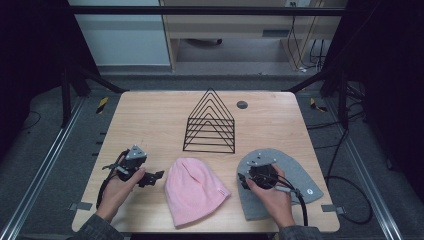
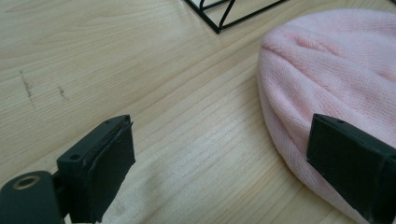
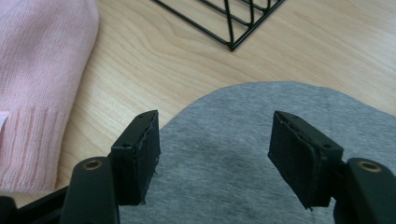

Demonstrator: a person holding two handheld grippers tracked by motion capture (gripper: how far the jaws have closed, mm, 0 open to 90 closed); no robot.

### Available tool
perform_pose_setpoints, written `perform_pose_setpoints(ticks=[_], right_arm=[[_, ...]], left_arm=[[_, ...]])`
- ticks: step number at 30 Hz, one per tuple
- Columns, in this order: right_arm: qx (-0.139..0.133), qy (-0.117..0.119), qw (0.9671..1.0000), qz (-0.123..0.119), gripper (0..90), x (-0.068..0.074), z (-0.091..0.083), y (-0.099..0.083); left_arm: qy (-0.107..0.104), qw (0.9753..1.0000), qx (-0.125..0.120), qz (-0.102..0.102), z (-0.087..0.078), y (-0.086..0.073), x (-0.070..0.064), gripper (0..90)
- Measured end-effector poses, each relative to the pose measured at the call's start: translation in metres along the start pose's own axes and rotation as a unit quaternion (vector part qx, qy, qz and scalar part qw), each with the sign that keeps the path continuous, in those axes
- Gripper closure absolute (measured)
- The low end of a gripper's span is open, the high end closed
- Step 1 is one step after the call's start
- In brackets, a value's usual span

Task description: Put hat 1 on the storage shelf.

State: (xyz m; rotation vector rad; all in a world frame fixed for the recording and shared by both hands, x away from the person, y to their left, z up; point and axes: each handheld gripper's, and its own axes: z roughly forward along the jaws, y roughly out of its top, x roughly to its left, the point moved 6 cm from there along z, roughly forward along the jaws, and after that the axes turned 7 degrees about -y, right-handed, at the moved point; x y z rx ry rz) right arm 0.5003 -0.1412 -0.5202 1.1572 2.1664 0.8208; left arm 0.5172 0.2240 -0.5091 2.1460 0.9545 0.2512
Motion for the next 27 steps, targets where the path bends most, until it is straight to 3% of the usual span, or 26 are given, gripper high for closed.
perform_pose_setpoints(ticks=[5,11,13,17,21,22,27], right_arm=[[0.003,-0.013,0.9998,-0.012,33.4,-0.001,-0.001,-0.002],[0.003,-0.019,0.9998,-0.004,32.1,-0.004,-0.003,-0.003],[0.007,-0.022,0.9997,0.001,29.0,-0.007,-0.004,-0.004],[0.016,-0.030,0.9994,-0.001,25.2,-0.009,-0.008,-0.007],[0.007,-0.031,0.9995,-0.004,28.1,-0.011,-0.012,-0.007],[0.006,-0.030,0.9995,-0.002,29.6,-0.011,-0.013,-0.007],[0.009,-0.028,0.9996,-0.001,34.5,-0.012,-0.012,-0.007]], left_arm=[[-0.007,1.0000,0.000,0.000,-0.001,0.000,-0.006,9.6],[-0.015,0.9999,0.004,0.005,-0.002,0.003,-0.016,12.4],[-0.018,0.9998,0.003,0.002,0.001,0.007,-0.021,12.5],[-0.036,0.9992,0.002,0.017,0.012,0.025,-0.032,14.3],[-0.025,0.9988,0.022,0.036,0.025,0.041,-0.032,15.3],[-0.026,0.9992,0.018,0.023,0.030,0.047,-0.030,16.5],[-0.009,0.9995,0.027,0.016,0.039,0.042,-0.028,21.2]])
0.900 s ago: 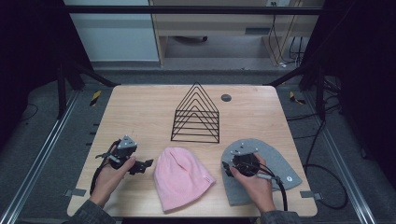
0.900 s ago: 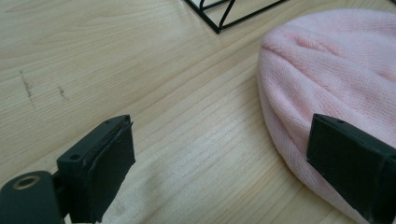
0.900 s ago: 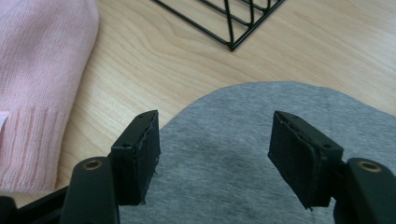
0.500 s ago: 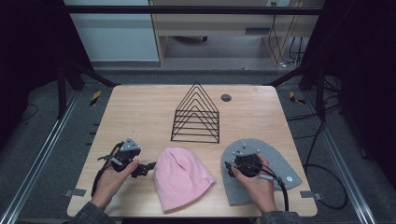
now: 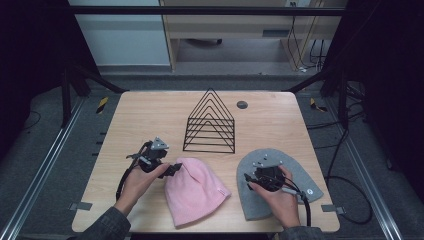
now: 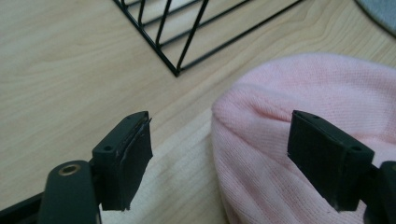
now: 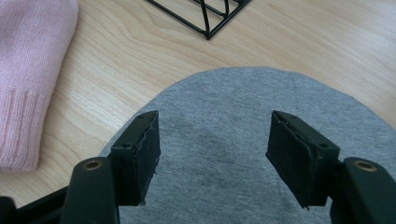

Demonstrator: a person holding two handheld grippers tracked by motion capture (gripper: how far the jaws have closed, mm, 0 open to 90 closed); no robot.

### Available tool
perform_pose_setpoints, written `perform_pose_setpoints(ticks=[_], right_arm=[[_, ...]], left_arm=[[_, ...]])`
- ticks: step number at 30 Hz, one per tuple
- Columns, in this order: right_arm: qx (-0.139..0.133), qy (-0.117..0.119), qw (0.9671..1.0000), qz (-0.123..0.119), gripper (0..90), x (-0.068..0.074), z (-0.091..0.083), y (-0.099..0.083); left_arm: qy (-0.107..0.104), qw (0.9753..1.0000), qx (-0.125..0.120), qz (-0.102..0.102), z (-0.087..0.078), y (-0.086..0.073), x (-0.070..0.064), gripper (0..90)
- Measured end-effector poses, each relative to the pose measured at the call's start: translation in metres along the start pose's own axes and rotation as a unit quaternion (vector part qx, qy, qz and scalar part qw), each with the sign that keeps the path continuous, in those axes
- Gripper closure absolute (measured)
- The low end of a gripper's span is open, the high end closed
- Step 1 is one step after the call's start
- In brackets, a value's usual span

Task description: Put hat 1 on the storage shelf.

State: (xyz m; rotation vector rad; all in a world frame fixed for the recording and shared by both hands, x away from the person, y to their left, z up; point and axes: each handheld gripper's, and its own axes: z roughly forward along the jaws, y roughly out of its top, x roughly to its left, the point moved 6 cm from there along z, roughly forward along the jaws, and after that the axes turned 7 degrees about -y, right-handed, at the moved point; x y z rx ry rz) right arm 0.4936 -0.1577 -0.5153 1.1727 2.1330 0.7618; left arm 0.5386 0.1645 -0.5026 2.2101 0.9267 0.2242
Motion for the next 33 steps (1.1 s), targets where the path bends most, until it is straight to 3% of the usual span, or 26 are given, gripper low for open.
perform_pose_setpoints(ticks=[4,9,14,19,28,33], right_arm=[[0.005,0.003,1.0000,0.006,35.0,0.000,0.001,-0.001],[0.007,0.007,0.9999,0.004,34.1,0.000,0.001,-0.002],[0.013,0.010,0.9999,0.004,33.0,0.002,0.003,-0.003],[0.016,0.010,0.9998,0.002,32.4,0.002,0.004,-0.002],[0.025,0.007,0.9997,0.003,32.1,0.001,0.005,-0.004],[0.027,0.010,0.9996,0.001,32.1,0.002,0.006,-0.005]], left_arm=[[0.002,0.9997,0.026,0.001,0.005,-0.010,-0.002,24.8],[-0.018,0.9989,0.041,-0.009,0.011,-0.018,-0.001,37.2],[-0.037,0.9983,0.046,-0.001,0.014,-0.018,-0.006,49.2],[-0.040,0.9977,0.054,0.006,0.016,-0.020,-0.010,58.2],[-0.061,0.9964,0.059,0.003,0.019,-0.022,-0.016,73.1],[-0.062,0.9965,0.057,0.005,0.019,-0.022,-0.016,79.4]])
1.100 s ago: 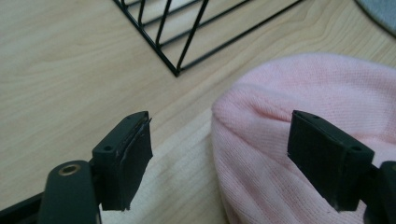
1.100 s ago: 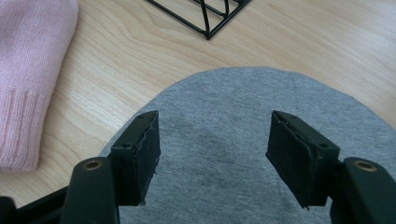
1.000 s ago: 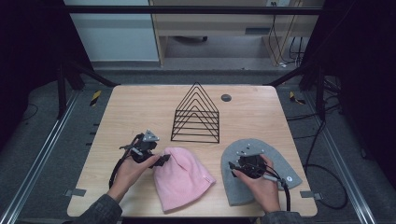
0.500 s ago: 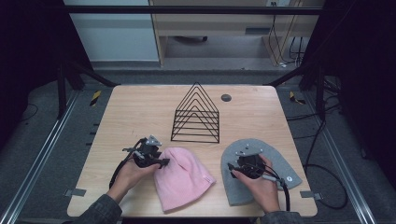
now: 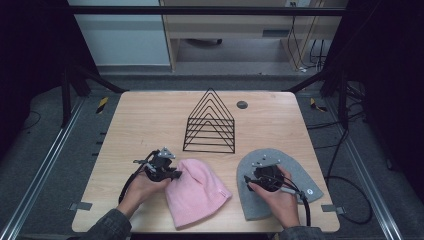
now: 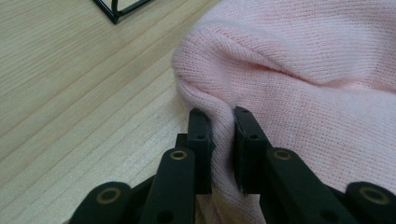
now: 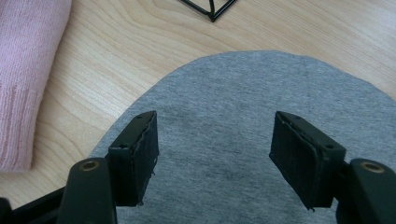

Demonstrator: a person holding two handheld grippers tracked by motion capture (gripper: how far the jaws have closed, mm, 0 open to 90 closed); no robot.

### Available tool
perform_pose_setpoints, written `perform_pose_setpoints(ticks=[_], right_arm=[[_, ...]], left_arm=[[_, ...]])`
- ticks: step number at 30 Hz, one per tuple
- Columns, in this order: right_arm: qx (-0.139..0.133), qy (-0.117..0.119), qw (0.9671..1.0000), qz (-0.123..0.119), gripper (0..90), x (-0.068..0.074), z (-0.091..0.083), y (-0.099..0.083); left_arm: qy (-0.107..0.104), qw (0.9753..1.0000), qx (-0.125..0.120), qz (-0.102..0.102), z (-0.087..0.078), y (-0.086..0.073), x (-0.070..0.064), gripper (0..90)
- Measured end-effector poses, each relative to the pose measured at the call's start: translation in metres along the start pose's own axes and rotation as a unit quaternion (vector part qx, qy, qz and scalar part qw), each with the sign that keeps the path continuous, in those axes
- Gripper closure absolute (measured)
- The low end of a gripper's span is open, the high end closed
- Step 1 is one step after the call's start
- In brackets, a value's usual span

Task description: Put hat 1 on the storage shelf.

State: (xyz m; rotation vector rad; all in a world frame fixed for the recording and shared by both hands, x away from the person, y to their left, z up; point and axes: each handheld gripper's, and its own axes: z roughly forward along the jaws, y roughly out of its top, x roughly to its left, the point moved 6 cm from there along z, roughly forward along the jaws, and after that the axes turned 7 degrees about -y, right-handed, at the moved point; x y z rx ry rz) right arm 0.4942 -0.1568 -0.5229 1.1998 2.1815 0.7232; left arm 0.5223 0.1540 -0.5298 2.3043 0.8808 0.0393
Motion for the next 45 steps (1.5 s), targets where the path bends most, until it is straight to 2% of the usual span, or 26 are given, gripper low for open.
perform_pose_setpoints(ticks=[4,6,11,13,18,20,25,32,37,45], right_arm=[[0.000,0.003,1.0000,-0.002,32.3,0.001,0.000,0.001],[-0.004,0.002,1.0000,-0.002,32.8,0.001,-0.001,0.002],[-0.006,-0.001,1.0000,0.007,33.1,-0.001,-0.002,0.002],[-0.008,-0.002,0.9999,0.008,33.2,-0.002,-0.002,0.002],[-0.013,-0.004,0.9999,0.008,33.2,-0.003,-0.003,0.004],[-0.015,-0.003,0.9998,0.014,33.2,-0.003,-0.005,0.004],[-0.019,-0.005,0.9997,0.014,33.3,-0.002,-0.007,0.006],[-0.028,-0.001,0.9994,0.018,33.3,0.000,-0.012,0.006],[-0.052,0.003,0.9983,0.027,33.3,-0.002,-0.021,0.012],[-0.077,0.005,0.9966,0.028,35.8,0.000,-0.029,0.018]], left_arm=[[0.007,0.9999,-0.010,0.007,-0.003,0.002,-0.001,81.6],[0.012,0.9997,-0.016,0.017,-0.007,0.005,-0.001,81.9],[0.020,0.9988,-0.032,0.032,-0.012,0.009,-0.005,82.2],[0.012,0.9985,-0.039,0.035,-0.016,0.012,-0.008,82.3],[0.014,0.9970,-0.056,0.050,-0.025,0.018,-0.014,82.5],[0.028,0.9954,-0.057,0.072,-0.029,0.023,-0.018,82.6],[0.031,0.9920,-0.068,0.101,-0.041,0.035,-0.032,82.6],[0.022,0.9898,-0.070,0.123,-0.046,0.047,-0.046,82.6],[0.022,0.9889,-0.068,0.130,-0.050,0.055,-0.051,82.7],[0.025,0.9830,-0.063,0.171,-0.070,0.079,-0.069,82.7]])
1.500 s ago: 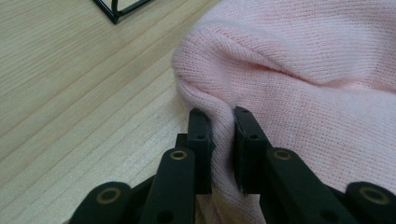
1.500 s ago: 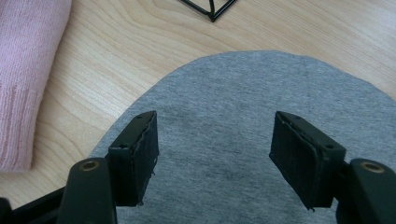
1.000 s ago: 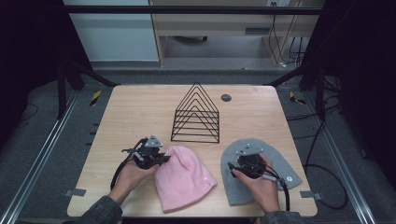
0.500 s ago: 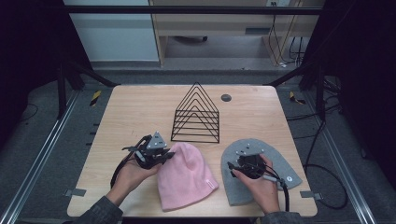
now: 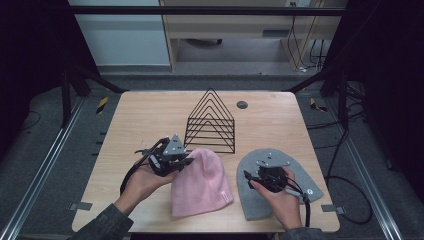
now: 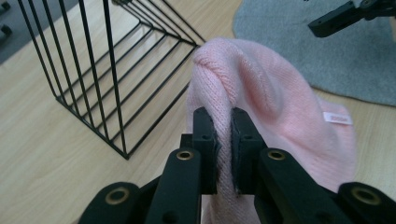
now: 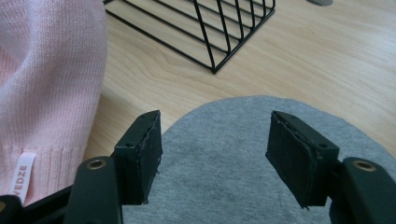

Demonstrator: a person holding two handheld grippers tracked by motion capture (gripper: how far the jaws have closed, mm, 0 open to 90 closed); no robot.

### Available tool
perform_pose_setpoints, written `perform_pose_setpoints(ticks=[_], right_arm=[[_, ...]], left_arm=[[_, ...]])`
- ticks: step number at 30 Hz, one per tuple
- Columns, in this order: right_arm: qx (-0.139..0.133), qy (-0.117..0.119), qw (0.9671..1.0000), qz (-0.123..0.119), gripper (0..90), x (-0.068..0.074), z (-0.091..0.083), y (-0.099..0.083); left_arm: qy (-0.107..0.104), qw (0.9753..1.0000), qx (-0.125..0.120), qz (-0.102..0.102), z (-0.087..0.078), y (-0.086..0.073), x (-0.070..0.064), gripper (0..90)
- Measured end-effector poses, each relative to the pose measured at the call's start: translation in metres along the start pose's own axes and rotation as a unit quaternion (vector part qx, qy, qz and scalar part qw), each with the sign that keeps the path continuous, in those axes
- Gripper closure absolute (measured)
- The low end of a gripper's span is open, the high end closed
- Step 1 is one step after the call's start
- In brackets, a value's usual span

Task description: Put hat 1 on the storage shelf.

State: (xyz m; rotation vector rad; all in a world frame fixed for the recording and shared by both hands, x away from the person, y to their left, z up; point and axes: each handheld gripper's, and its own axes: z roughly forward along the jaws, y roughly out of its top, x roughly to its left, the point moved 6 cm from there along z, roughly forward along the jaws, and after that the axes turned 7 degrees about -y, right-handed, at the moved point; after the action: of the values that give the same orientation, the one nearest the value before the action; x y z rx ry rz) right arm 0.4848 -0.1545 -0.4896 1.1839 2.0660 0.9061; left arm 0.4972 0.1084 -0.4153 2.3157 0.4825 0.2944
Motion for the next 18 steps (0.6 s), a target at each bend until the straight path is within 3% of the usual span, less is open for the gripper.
perform_pose_setpoints(ticks=[7,18], right_arm=[[-0.014,0.011,0.9998,0.001,38.5,0.003,-0.005,0.007],[-0.021,0.038,0.9987,-0.027,39.8,0.022,-0.010,0.022]], left_arm=[[-0.002,0.9997,0.000,0.023,-0.011,0.020,-0.004,82.7],[0.005,0.9988,0.005,0.049,-0.028,0.040,0.001,82.8]])
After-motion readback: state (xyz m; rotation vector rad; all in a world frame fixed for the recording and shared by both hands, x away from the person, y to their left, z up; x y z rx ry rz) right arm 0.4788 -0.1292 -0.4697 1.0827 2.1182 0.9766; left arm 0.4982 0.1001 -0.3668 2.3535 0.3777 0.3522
